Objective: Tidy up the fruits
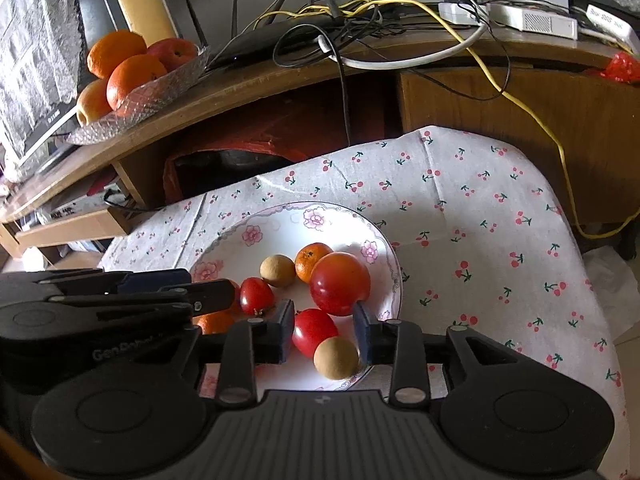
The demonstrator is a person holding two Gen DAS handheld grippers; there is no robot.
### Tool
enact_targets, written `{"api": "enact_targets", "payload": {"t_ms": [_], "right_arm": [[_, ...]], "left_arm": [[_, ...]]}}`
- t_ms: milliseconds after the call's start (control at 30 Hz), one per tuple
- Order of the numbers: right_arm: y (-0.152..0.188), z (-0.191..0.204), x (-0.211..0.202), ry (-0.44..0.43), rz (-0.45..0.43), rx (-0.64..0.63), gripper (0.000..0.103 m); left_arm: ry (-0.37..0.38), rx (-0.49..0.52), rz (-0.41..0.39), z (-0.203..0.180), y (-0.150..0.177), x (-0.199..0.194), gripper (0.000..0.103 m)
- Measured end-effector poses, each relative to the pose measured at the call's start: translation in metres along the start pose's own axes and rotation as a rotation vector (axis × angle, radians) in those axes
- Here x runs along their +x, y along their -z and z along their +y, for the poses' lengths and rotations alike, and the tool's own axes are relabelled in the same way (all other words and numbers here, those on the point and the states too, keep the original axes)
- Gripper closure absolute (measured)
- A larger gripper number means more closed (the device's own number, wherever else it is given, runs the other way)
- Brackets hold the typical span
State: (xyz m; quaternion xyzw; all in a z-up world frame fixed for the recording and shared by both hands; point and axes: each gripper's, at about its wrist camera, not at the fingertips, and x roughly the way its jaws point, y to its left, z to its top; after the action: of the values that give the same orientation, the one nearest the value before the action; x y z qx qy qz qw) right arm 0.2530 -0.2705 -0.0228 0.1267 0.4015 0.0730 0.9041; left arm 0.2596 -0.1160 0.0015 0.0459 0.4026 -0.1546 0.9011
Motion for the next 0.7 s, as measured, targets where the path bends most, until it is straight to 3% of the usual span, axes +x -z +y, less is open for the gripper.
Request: {"api": "enact_targets", "payload": {"t_ms": [400,533,700], "right_arm": [[0.005,0.000,-0.012,0.036,-0.019,0.026,0.065],[0.013,0.001,-0.023,0.052,-0.011,0.028,0.065],[0.022,0.007,-0.044,0.049,-0.020,0.025,0.065]], "left_arm": [[-0.042,0.024,-0.045,0.005,0.006,-0.018,0.033],[-0.050,0.022,-0.056,0.007,0.013,-0.030,0.031],[-0.076,0.038,-0.073,0.004,0.026,-0.049,0.020]]}}
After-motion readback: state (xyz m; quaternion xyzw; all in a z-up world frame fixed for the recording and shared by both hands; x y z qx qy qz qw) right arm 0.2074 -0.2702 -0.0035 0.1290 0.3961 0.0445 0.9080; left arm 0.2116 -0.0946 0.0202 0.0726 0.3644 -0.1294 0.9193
